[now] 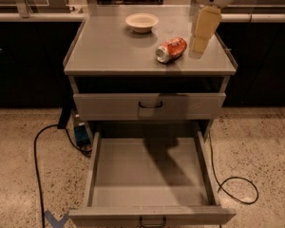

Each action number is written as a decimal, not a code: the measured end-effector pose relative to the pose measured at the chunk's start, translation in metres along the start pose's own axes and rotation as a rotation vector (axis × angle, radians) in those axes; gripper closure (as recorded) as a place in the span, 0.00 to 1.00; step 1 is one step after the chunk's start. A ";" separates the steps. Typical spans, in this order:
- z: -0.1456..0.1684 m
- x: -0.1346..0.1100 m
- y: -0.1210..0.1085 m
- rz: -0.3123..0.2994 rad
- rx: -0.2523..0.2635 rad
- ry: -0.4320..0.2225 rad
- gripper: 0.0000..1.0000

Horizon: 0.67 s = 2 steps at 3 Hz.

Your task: Place coke can into middle drawer

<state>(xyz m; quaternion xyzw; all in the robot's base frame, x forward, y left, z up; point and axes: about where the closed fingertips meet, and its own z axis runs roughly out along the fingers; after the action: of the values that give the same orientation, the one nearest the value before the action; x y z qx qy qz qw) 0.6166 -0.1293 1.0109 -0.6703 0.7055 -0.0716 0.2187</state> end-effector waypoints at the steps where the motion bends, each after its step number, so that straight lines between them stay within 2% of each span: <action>1: 0.026 -0.008 -0.024 -0.038 -0.020 -0.026 0.00; 2: 0.053 -0.017 -0.042 -0.063 -0.043 -0.048 0.00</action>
Offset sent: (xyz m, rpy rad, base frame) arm 0.0910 0.0313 -0.0384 0.0227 0.0673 0.1272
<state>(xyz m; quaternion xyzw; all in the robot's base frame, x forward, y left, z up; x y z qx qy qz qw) 0.6765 -0.1059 0.9838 -0.6983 0.6799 -0.0469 0.2189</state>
